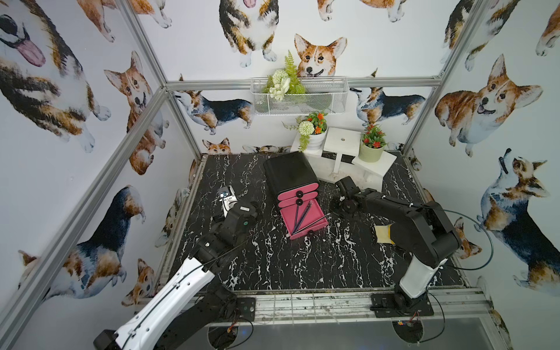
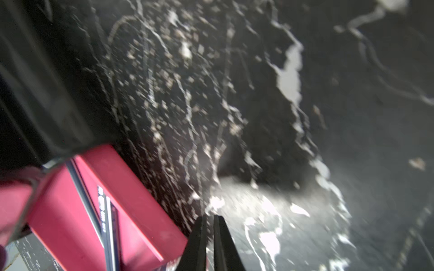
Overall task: Please place the pencils in the drawer according to their color
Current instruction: Place the pencil in the drawer.
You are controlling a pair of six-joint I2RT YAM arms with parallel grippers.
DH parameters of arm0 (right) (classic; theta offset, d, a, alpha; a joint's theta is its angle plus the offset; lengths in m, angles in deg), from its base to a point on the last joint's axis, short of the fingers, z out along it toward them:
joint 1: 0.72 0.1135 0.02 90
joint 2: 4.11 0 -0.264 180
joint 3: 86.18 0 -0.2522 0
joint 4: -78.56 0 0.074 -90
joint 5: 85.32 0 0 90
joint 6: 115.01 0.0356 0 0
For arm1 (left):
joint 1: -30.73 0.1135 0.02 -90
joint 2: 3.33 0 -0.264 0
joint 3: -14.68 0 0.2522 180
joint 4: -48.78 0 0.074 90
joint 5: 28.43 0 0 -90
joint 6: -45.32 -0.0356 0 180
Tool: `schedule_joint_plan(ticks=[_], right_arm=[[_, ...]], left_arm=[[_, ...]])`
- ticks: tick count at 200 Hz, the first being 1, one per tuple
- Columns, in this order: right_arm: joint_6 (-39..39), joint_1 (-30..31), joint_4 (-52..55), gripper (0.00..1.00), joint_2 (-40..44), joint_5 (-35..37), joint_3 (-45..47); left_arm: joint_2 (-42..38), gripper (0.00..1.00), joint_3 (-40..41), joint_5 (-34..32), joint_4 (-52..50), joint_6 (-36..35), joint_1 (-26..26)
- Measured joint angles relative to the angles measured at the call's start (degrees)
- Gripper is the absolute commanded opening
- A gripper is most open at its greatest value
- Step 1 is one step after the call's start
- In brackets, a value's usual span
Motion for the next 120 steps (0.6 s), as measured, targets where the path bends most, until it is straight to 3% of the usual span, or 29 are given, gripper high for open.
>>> schedule_joint_plan(ticks=[71, 120], right_arm=[[-1.6, 0.0, -3.2, 0.17, -7.7, -1.5, -7.6], [-0.2, 0.0, -6.2, 0.19, -7.3, -3.2, -7.5]], left_arm=[[1.1, 1.00, 0.2, 0.8, 0.2, 0.4, 0.5], [0.7, 1.00, 0.3, 1.6, 0.6, 0.4, 0.5]])
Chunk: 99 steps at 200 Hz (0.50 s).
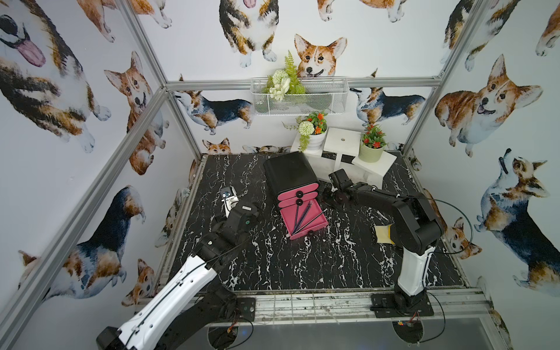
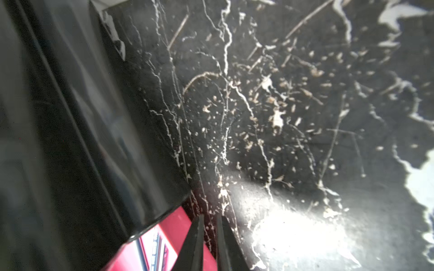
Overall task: Please place the pencils in the drawer according to their color
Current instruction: Place the pencil in the drawer.
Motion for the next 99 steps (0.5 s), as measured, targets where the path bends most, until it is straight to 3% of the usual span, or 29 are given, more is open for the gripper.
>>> schedule_joint_plan(ticks=[48, 99], right_arm=[[-1.4, 0.0, 1.5, 0.16, 4.7, 3.9, 1.1], [-0.9, 0.8, 4.9, 0.10, 9.7, 7.6, 8.0]], left_arm=[[0.0, 1.00, 0.0, 0.1, 0.0, 0.0, 0.3], [1.3, 1.00, -0.1, 0.0, -0.5, 0.0, 0.7]])
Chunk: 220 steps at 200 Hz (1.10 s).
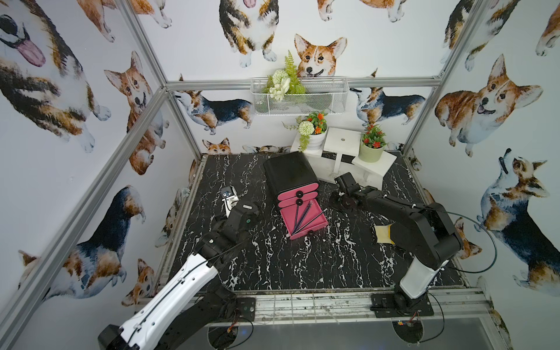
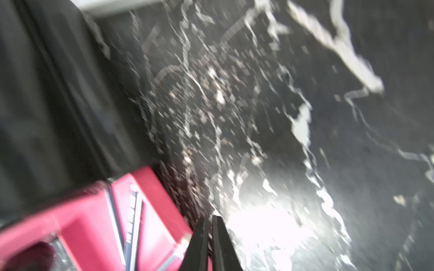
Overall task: Please place the pencils in the drawer according to their color
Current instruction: Place the pencil in the drawer.
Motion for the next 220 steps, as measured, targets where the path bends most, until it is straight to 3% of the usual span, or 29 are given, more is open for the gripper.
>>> schedule_joint_plan(ticks=[44, 175, 220], right_arm=[[1.3, 1.9, -0.2, 0.10, -1.7, -0.3, 0.8], [2.5, 2.5, -4.2, 0.14, -10.6, -4.1, -8.3], [3.8, 2.6, -5.5, 0.24, -10.6, -4.2, -8.7]], left_arm=[[0.5, 1.00, -0.2, 0.0, -0.1, 0.4, 0.4], [0.5, 1.00, -0.2, 0.8, -0.2, 0.6, 0.9], [0.4, 1.00, -0.1, 1.6, -0.2, 0.8, 0.9]])
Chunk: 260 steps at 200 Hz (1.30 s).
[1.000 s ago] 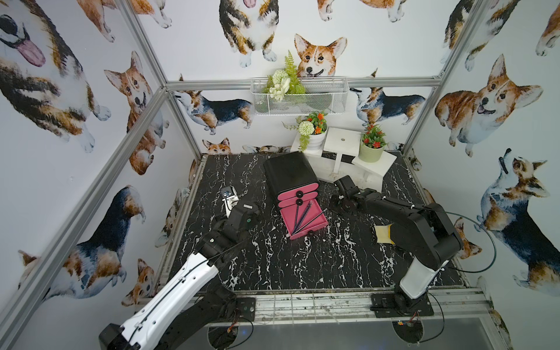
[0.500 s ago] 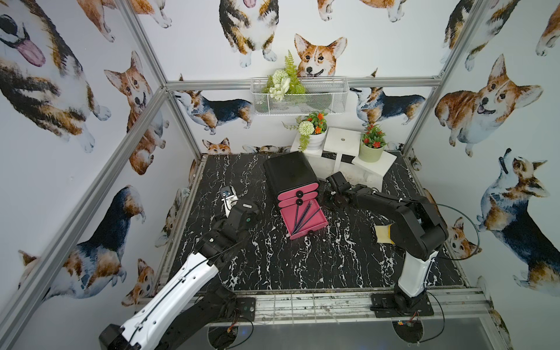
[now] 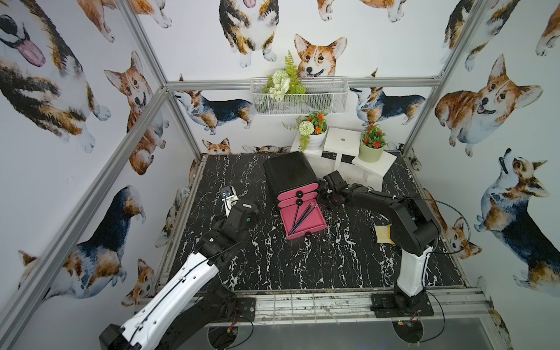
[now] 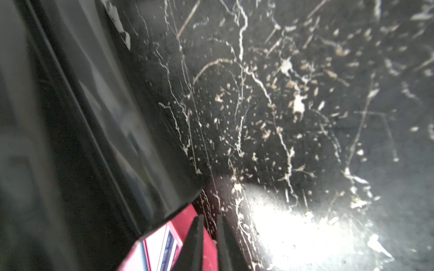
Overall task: Please place the pencils in the drawer according to their color
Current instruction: Place the pencil in the drawer.
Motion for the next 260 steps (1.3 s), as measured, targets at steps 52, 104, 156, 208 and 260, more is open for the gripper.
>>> schedule_joint_plan(ticks=[52, 104, 156, 208, 260], right_arm=[[0.2, 0.2, -0.3, 0.32, 1.8, -0.1, 0.2], [0.3, 2.1, -0.4, 0.52, 8.4, 2.0, 5.4], [1.4, 3.7, 0.4, 0.73, 11.2, 5.4, 10.3], [1.9, 3.7, 0.6, 0.80, 8.6, 7.0, 10.5], [1.9, 3.7, 0.5, 0.87, 5.1, 7.7, 7.3]], left_arm=[[0.3, 1.00, 0.1, 0.5, 0.0, 0.0, 0.2], [0.3, 1.00, 0.1, 0.6, 0.0, 0.0, 0.2], [1.0, 1.00, 0.1, 0.8, 0.2, 0.0, 0.3], [1.1, 1.00, 0.0, 1.2, 0.2, 0.0, 0.6], [0.5, 1.00, 0.1, 1.5, 0.2, 0.2, 0.6]])
